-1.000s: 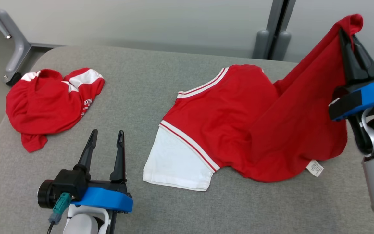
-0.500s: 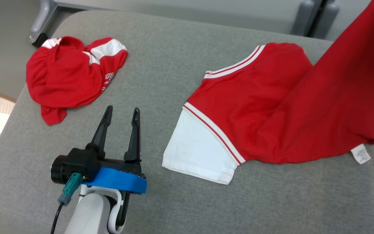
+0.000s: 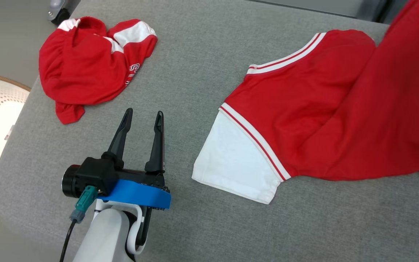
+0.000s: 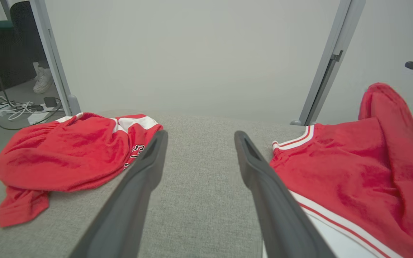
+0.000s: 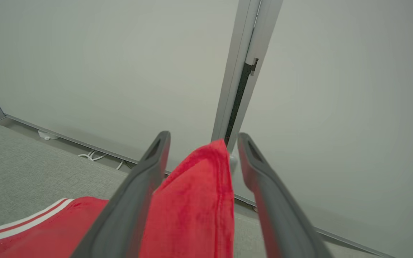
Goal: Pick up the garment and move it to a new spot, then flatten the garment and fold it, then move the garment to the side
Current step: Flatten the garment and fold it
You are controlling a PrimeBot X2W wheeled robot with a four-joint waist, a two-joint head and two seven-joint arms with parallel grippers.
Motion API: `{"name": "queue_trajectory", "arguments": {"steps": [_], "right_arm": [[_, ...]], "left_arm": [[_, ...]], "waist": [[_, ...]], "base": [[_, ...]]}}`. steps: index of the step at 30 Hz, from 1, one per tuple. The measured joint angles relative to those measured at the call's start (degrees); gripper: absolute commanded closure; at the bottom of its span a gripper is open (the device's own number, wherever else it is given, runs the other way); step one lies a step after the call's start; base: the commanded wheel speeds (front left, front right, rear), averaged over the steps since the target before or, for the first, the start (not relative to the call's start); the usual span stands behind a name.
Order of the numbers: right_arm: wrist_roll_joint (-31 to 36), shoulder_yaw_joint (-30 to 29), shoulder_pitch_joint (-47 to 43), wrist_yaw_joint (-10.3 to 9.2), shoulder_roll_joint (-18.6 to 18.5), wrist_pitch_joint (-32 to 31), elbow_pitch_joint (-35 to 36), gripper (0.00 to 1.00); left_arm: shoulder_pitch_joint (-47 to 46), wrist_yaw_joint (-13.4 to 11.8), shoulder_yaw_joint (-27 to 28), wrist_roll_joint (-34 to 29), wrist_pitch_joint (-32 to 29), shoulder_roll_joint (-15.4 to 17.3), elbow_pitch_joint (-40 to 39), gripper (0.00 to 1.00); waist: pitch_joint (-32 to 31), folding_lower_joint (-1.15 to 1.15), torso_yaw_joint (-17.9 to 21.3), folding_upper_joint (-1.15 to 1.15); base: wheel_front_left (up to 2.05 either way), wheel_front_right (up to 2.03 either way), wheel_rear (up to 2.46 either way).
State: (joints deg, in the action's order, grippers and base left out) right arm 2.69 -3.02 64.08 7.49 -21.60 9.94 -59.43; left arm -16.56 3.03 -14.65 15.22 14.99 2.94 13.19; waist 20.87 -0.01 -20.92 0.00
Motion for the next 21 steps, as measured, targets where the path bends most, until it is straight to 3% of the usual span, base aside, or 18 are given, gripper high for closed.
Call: {"name": "queue_trajectory", "arguments": {"steps": [10, 21], "right_arm": [[-2.6, -0.1, -5.2, -0.01, 1.1, 4.7, -0.7, 0.0], [-10.4, 1.2, -28.3, -0.01, 4.3, 5.1, 18.1, 0.0]], "left_arm": [[1.8, 0.5, 3.5, -2.3, 0.0, 0.0, 0.8, 0.0], [6.6, 1.5, 8.9, -4.8, 0.0, 0.2, 0.3, 0.0]], "waist": [[-3.0, 0.0, 4.4, 0.0], [-8.0, 0.01, 11.2, 0.0]], "base": [[0.0, 0.0, 0.0], [0.0, 0.0, 0.0]]}}
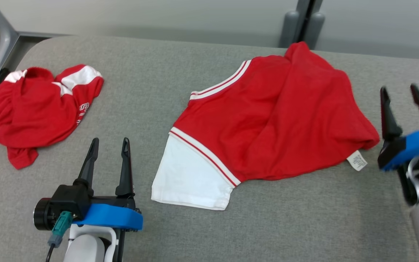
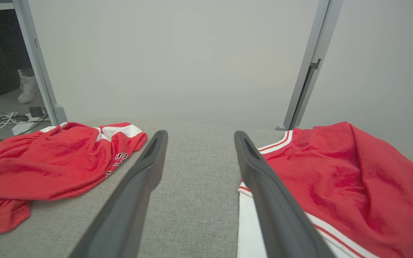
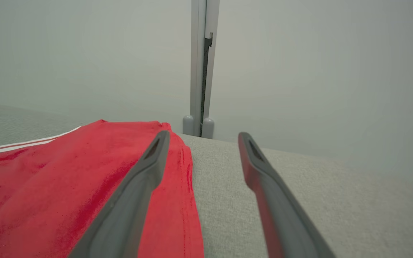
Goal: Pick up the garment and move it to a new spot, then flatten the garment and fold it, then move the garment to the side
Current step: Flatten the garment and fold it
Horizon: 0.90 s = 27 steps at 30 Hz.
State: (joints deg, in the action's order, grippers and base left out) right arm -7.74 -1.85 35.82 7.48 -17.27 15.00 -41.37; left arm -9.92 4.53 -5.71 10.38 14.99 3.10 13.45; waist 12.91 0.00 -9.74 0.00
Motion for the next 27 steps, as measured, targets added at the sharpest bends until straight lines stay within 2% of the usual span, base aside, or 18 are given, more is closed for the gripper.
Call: {"name": "queue_trajectory", "arguments": {"steps": [8, 16, 21, 27], "right_arm": [[-2.4, 0.0, -15.3, 0.0, 2.3, -0.8, 9.4, 0.0], [-2.0, -0.7, -19.1, 0.0, 2.6, -4.5, 15.3, 0.0], [-1.4, -1.7, -19.4, 0.0, 2.7, -6.3, 14.9, 0.0], [-0.4, -2.9, -17.6, 0.0, 2.9, -6.9, 10.3, 0.0]], "left_arm": [[1.6, 0.6, 1.3, -0.8, 0.0, 0.0, -0.3, 0.0], [1.6, 1.1, 0.8, -1.3, 0.0, -0.1, -0.7, 0.0], [0.8, 1.1, 0.0, -1.3, 0.0, -0.1, -0.7, 0.0], [-0.1, 1.1, -0.7, -0.8, 0.0, -0.1, -0.6, 0.0]], "waist": [[-2.7, 0.01, 2.6, 0.0], [-2.3, 0.01, 2.2, 0.0], [-0.9, 0.01, 0.9, 0.0], [1.1, 0.0, -0.9, 0.0]], "base": [[0.0, 0.0, 0.0], [0.0, 0.0, 0.0], [0.0, 0.0, 0.0], [0.0, 0.0, 0.0]]}}
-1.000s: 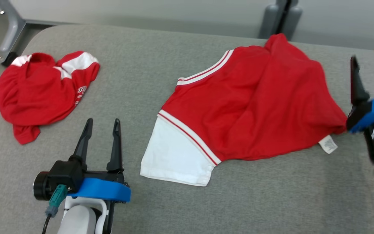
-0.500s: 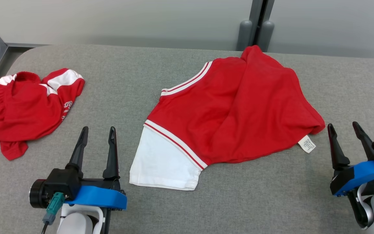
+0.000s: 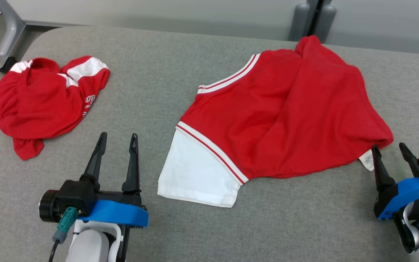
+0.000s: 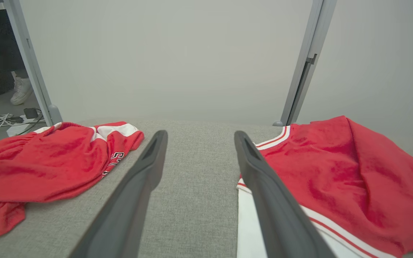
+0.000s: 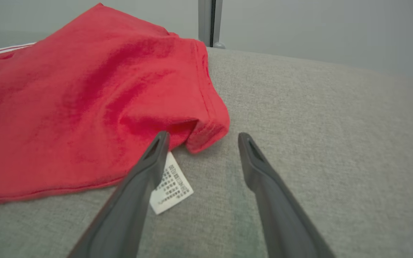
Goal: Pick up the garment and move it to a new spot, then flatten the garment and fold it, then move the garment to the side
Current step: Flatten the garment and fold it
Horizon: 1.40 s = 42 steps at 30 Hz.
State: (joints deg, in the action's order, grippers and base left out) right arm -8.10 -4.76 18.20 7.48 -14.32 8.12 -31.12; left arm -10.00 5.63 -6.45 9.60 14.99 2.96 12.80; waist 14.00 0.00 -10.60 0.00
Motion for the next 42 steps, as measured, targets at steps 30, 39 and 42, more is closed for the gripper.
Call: {"name": "queue_trajectory", "arguments": {"steps": [30, 39, 42], "right_arm": [[-4.1, 7.3, -10.9, 0.0, -1.6, -1.6, 12.7, 1.0], [-4.4, 3.5, -29.9, 0.0, -1.1, -14.9, 33.8, 1.0], [-5.2, 2.9, -34.0, 0.0, -0.4, -18.3, 35.7, 0.25]], "left_arm": [[3.1, -0.5, 0.8, 0.0, 0.0, 0.0, 1.2, 0.0], [4.0, -0.2, 1.0, -0.1, 0.0, 0.0, 1.2, 0.0], [4.1, -0.2, 1.1, -0.1, 0.0, 0.0, 1.3, 0.0]], "waist": [[-6.0, 0.0, 5.6, 0.0], [-7.8, 0.0, 9.1, 0.0], [-7.8, 0.0, 9.5, 0.0]], "base": [[0.0, 0.0, 0.0], [0.0, 0.0, 0.0], [0.0, 0.0, 0.0]]}}
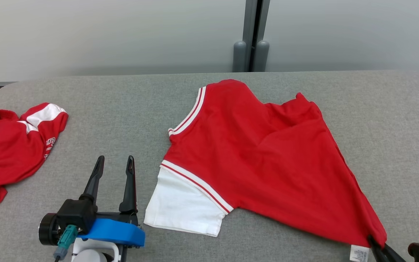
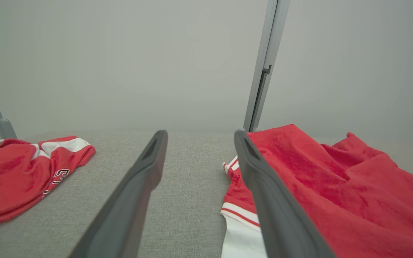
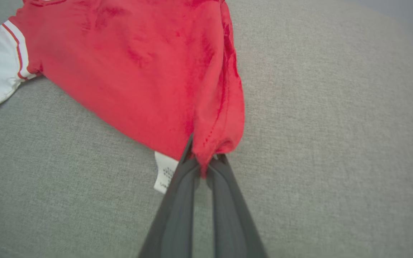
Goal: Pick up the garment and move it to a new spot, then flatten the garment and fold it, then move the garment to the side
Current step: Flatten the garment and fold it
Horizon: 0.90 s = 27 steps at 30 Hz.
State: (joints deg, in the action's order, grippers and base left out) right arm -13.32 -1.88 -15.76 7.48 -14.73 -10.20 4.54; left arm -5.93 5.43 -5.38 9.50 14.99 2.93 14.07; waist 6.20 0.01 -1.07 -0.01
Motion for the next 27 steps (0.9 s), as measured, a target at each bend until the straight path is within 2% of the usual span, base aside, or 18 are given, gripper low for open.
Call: {"name": "queue_trajectory", "arguments": {"steps": [1, 9, 17, 23, 27], "right_arm": [[0.0, -0.2, -0.6, 0.0, 0.1, -0.3, 0.3, 0.0], [0.2, -1.1, 1.1, 0.0, 1.2, 0.3, 2.7, 0.0], [1.4, -2.8, 11.4, 0.0, -1.3, 0.8, 3.5, 0.0], [2.3, -2.7, 21.1, 0.0, -3.7, 0.4, -2.6, 0.0], [3.1, -2.6, 25.6, 0.0, -5.1, 0.5, -9.2, 0.0]], "left_arm": [[0.0, 0.0, 0.0, 0.0, 0.0, 0.0, 0.0, 0.0], [0.0, 0.2, 0.3, -0.5, 0.0, 0.0, 0.1, 0.0], [0.2, 0.4, 0.8, -0.9, 0.0, 0.0, -0.3, 0.0], [-1.1, 0.6, 0.6, -1.3, 0.0, 0.0, -0.5, 0.0], [-2.2, 0.7, 0.1, -1.3, 0.0, 0.0, -0.6, 0.0]], "waist": [[0.0, 0.0, 0.1, 0.0], [-0.3, 0.0, 0.0, 0.0], [0.2, 0.0, -0.4, 0.0], [2.1, -0.01, -1.6, 0.0], [3.5, -0.01, -2.8, 0.0]], "base": [[0.0, 0.0, 0.0], [0.0, 0.0, 0.0], [0.0, 0.0, 0.0], [0.0, 0.0, 0.0], [0.0, 0.0, 0.0]]}}
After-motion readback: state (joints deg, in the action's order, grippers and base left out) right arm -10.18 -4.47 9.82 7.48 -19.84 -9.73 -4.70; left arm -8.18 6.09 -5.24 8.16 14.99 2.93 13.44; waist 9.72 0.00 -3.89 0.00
